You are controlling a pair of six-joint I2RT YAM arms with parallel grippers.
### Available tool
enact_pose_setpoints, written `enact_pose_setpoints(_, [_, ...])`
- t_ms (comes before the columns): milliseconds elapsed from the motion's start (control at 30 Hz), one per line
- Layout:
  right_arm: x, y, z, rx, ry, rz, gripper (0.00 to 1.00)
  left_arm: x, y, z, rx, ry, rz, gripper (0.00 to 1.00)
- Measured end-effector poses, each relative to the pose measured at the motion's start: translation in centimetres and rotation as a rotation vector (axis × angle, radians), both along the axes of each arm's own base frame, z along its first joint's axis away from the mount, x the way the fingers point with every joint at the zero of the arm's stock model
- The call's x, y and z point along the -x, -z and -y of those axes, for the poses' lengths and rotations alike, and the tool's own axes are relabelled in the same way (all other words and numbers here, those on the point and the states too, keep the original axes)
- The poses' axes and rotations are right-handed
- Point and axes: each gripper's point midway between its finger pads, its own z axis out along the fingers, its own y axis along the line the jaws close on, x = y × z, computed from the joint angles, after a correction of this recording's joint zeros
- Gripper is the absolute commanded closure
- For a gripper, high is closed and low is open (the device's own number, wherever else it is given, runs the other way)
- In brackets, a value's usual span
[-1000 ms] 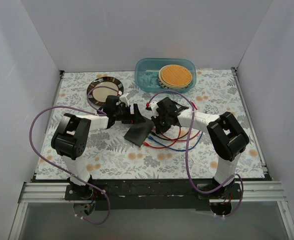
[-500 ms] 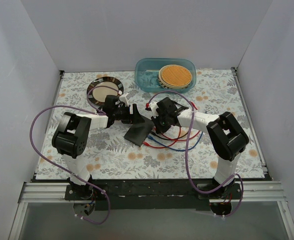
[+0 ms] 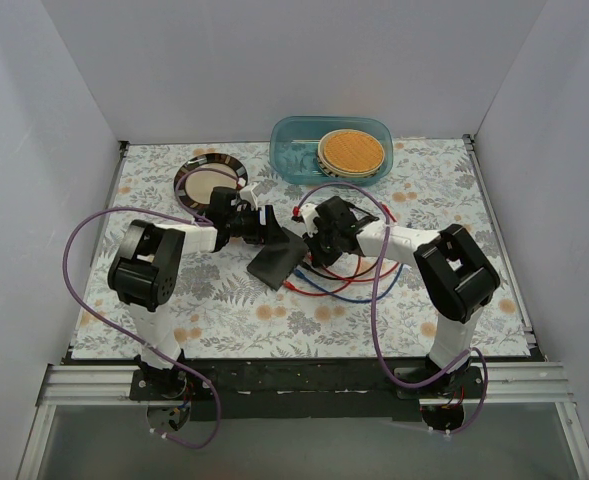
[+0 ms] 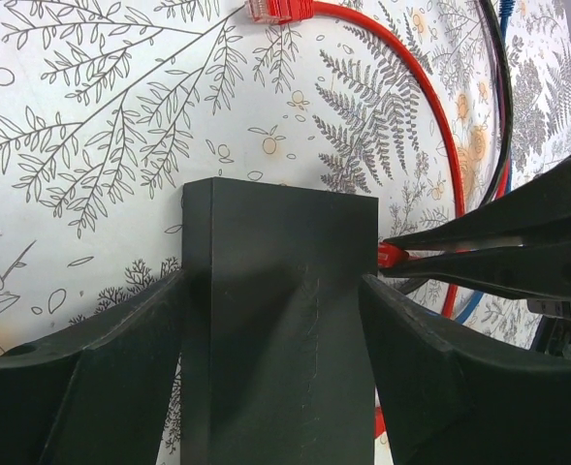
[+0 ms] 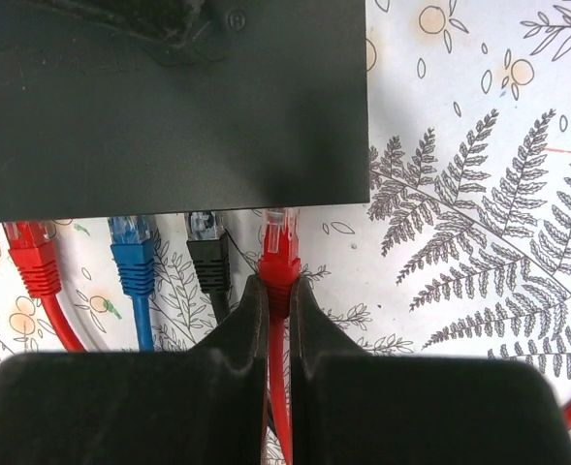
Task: Insert the plug into the switch port
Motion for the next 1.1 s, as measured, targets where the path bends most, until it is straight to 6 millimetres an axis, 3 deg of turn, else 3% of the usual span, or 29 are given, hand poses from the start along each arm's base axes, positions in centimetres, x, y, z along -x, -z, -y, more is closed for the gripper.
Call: enact_pose_setpoints(1100, [0.13, -0.1, -0.37, -0.048, 0.09, 0.12, 0.99, 0.07, 0.12, 0.07, -0.007, 0.023, 0.028, 0.35])
